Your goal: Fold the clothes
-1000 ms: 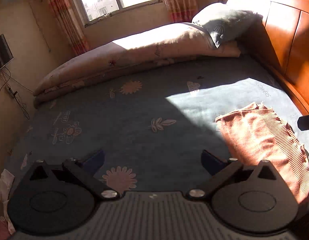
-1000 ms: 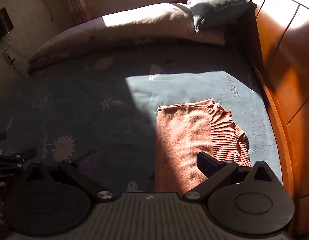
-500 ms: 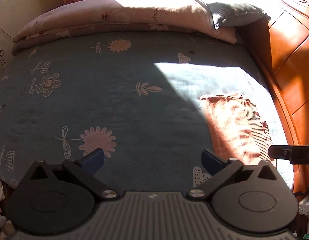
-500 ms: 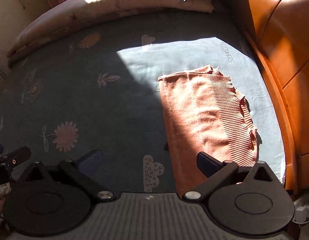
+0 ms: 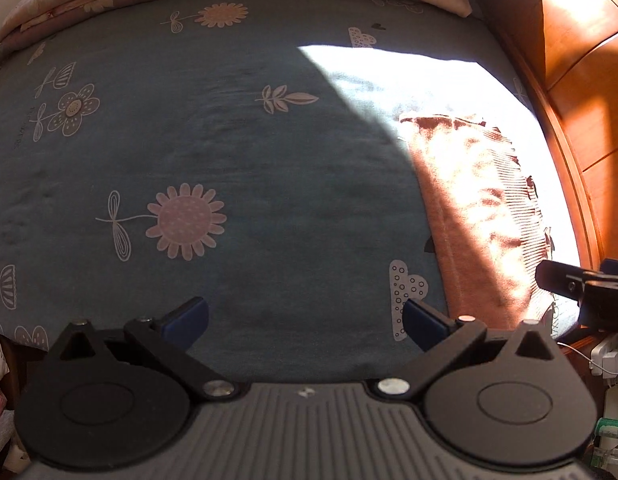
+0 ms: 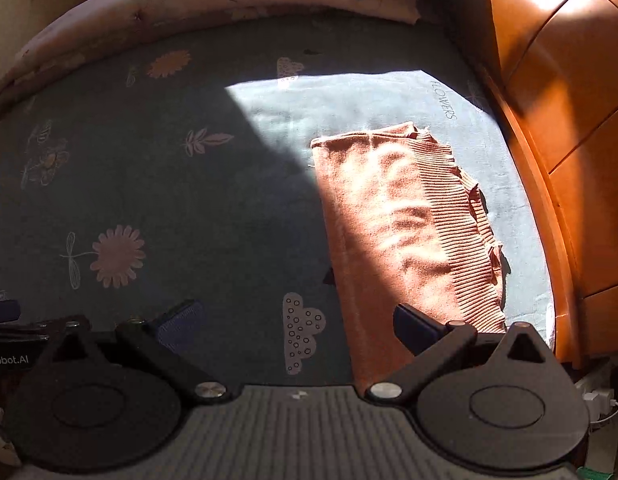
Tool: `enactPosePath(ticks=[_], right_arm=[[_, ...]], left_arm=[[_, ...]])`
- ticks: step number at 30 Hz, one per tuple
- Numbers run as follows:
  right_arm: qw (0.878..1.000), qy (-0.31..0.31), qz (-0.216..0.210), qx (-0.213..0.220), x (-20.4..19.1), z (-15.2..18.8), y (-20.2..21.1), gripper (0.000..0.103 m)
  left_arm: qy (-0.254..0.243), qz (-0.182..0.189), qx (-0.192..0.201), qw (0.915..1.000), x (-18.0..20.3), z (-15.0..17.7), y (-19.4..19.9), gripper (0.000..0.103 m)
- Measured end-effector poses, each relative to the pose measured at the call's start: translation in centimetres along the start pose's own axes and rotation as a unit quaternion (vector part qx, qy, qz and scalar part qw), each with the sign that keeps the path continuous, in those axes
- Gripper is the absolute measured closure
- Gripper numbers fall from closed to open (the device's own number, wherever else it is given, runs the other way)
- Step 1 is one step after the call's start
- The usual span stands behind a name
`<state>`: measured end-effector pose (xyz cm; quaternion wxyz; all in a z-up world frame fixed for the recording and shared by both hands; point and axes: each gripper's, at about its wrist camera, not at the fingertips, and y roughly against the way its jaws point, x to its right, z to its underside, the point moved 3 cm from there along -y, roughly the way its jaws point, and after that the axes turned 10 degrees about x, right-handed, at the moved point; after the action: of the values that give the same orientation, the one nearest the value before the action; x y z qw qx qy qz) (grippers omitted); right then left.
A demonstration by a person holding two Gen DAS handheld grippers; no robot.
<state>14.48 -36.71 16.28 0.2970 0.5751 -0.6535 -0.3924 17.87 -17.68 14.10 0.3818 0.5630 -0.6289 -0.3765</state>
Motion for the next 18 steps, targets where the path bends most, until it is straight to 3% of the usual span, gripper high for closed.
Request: enactPosePath(ticks=[3,8,18], right_arm=[[1.000,0.008,0.005,0.000,-0.6,0.4,-0.4,0.000],[0.998,0.041,-0.010,0.038,-1.6,1.0,-1.5,0.000],[1.000,0.015,0.000,0.005,-1.4,2.1,-2.8,0.000]], left_arm=[[0.004,0.001,-0.014,0.9999,-0.5,0.3,-0.3,0.001],[0.001,0.003,-0.032,0.9995,-0.9,1.1,-1.7,0.001],[-0.004,-0.008,-0.067,0.9977,-1.5,2.2,-3.6,0.001]])
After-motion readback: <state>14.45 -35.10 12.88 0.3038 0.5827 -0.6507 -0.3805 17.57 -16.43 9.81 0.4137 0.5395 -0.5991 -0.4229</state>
